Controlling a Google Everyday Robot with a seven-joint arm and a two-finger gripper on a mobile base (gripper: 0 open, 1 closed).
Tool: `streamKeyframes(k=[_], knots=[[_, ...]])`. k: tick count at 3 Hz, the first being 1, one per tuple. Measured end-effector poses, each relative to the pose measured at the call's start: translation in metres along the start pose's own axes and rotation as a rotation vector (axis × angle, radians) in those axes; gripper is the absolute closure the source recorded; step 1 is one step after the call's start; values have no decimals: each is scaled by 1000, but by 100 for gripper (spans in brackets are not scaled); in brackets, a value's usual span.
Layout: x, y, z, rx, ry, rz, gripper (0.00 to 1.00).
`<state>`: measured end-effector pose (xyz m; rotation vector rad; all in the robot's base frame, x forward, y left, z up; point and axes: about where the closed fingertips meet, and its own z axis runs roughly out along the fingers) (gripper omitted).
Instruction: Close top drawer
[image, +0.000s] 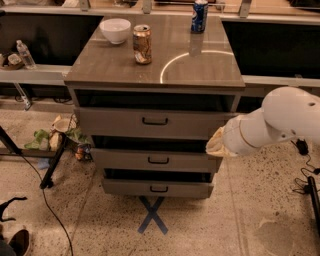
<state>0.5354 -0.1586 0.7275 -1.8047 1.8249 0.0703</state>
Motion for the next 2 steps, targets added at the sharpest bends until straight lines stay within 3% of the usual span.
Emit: streamKeyframes(k=[1, 2], knots=[[-17, 12, -70, 20, -18, 18, 100], [-22, 16, -84, 20, -23, 22, 82]])
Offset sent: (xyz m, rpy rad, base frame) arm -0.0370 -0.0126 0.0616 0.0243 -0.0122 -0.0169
